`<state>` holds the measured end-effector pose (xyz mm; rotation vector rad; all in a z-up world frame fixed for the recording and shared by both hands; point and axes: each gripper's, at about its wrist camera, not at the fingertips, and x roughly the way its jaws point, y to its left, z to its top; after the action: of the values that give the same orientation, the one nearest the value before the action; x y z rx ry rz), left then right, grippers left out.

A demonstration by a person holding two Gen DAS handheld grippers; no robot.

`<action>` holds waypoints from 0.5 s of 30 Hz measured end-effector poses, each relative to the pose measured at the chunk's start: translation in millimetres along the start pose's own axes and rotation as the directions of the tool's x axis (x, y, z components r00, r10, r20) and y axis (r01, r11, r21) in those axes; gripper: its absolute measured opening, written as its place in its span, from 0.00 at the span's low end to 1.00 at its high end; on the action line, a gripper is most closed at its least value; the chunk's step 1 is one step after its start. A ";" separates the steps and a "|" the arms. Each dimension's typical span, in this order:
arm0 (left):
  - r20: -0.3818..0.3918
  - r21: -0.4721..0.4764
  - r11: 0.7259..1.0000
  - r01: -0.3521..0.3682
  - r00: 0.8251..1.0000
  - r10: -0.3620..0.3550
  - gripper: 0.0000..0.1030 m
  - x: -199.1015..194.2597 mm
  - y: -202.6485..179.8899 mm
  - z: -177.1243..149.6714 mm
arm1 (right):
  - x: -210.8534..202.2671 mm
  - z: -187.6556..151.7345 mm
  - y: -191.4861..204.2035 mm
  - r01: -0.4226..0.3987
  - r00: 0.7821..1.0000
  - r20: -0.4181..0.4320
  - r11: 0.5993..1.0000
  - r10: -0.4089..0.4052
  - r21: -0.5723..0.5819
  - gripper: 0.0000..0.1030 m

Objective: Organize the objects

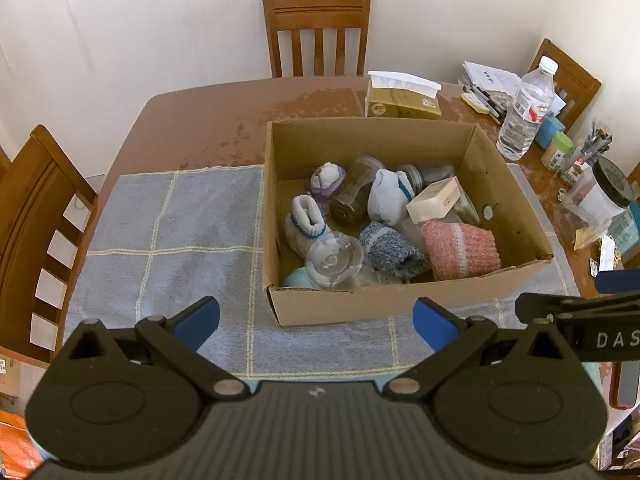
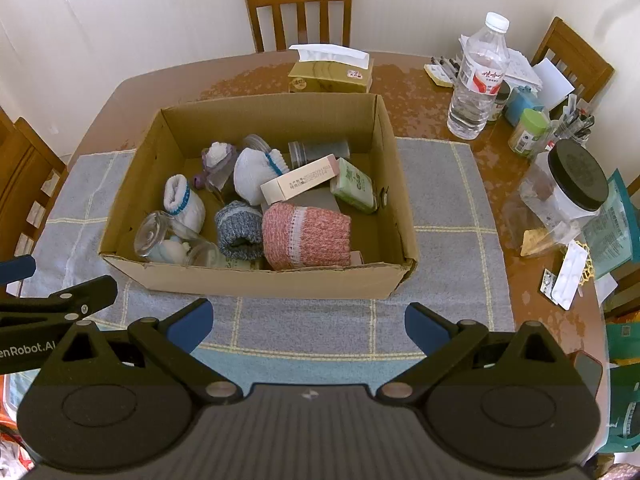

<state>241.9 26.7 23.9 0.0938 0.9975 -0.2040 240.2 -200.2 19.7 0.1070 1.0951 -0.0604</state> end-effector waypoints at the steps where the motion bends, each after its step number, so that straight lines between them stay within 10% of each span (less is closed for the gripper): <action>1: -0.001 0.001 1.000 -0.001 1.000 0.001 0.99 0.0 -0.1 0.2 | -0.2 0.0 0.0 0.000 1.000 0.001 1.000 0.000 0.000 1.00; 15: -0.002 0.006 1.000 -0.002 1.000 0.002 0.99 -0.4 -0.8 1.6 | -0.9 0.7 -1.4 -0.003 1.000 0.003 1.000 0.003 -0.001 1.00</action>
<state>242.8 25.7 25.1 0.1005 0.9993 -0.2047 240.3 -201.7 20.7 0.1071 1.0921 -0.0575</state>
